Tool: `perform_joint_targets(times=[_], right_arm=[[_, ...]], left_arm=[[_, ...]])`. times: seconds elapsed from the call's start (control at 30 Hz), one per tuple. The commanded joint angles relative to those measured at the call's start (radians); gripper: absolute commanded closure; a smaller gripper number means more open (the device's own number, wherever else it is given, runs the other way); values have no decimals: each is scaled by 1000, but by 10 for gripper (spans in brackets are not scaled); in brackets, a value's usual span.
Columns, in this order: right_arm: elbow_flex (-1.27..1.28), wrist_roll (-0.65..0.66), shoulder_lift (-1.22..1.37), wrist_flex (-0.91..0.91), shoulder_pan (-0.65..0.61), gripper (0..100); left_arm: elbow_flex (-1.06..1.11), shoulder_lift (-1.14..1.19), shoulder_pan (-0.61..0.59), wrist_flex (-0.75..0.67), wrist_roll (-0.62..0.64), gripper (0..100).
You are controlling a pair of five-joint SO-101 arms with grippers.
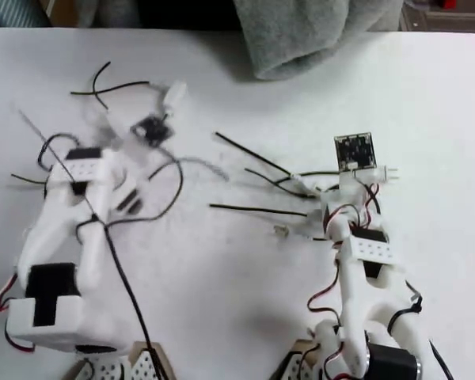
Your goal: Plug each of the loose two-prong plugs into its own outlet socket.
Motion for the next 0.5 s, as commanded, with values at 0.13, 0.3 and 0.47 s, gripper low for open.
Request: perform_joint_targets(times=[0.13,0.3,0.47], right_arm=[[-38,14,-1,-19,-21,978],[-38,14,-1,-19,-22,978],[-38,14,-1,-18,-22,978]], left_arm=[[-158,-25,160,98,494,924],[-178,147,156,87,703,924],[-296,285,94,175,878,921]])
